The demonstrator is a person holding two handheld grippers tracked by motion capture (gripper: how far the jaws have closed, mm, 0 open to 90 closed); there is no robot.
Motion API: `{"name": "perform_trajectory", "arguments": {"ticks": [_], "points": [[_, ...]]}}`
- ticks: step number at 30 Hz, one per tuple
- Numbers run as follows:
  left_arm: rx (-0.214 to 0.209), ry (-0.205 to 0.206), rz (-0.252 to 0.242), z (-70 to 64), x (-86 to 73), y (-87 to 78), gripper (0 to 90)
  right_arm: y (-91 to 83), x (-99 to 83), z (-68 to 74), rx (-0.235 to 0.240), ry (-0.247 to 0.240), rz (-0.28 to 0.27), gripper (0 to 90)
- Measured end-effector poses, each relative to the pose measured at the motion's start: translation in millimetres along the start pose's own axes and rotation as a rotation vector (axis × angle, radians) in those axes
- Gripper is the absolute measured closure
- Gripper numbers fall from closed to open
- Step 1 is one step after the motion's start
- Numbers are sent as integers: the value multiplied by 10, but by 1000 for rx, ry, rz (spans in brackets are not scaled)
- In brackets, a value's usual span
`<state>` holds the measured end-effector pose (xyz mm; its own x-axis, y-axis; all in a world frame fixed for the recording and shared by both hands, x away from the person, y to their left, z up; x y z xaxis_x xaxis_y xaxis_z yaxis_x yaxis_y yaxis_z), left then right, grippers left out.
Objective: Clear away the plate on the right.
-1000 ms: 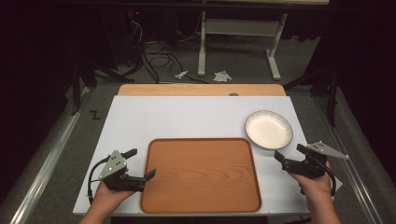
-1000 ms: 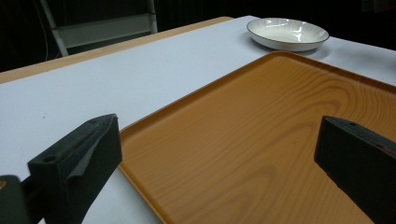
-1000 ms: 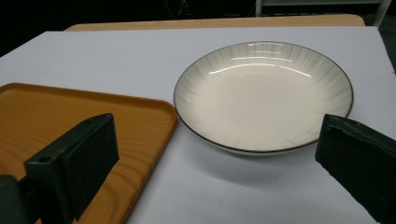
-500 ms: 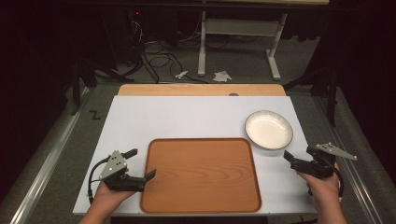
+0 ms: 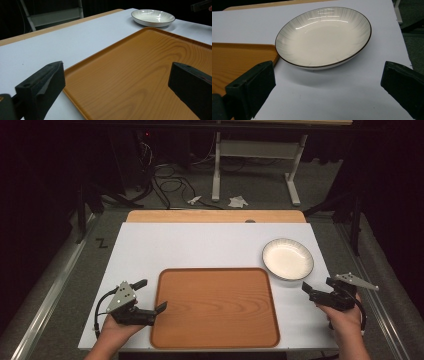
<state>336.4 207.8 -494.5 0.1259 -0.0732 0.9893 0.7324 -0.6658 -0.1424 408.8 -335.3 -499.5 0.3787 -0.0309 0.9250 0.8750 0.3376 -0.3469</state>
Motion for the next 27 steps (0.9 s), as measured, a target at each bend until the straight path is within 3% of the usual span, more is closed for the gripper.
{"name": "perform_trajectory", "arguments": {"ticks": [21, 25, 26, 27], "points": [[-9, 9, 1, -6, -2, -5, 18, 400, 263, -38, -45, 37, 70, 54], [-12, 7, 2, -5, -9, 6, 18, 548, 293, -120, -71, 70, 78, 80], [-11, 7, 4, 1, -15, 7, 18, 621, 274, -191, -81, 125, 77, 103], [-11, 7, 4, 1, -15, 7, 17, 621, 274, -191, -81, 125, 77, 103]]}}
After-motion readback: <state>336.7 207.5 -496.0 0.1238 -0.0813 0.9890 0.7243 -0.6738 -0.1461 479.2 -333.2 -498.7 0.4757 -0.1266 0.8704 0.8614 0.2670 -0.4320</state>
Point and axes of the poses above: each handheld gripper's, and its own axes: y roughly forward along the jaws, x roughly out of its top, z roughly to its left, the point moved 5 cm from there along y, roughly forward along the jaws, and after that the axes turned 12 degrees about -z, right-handed, at the moved point
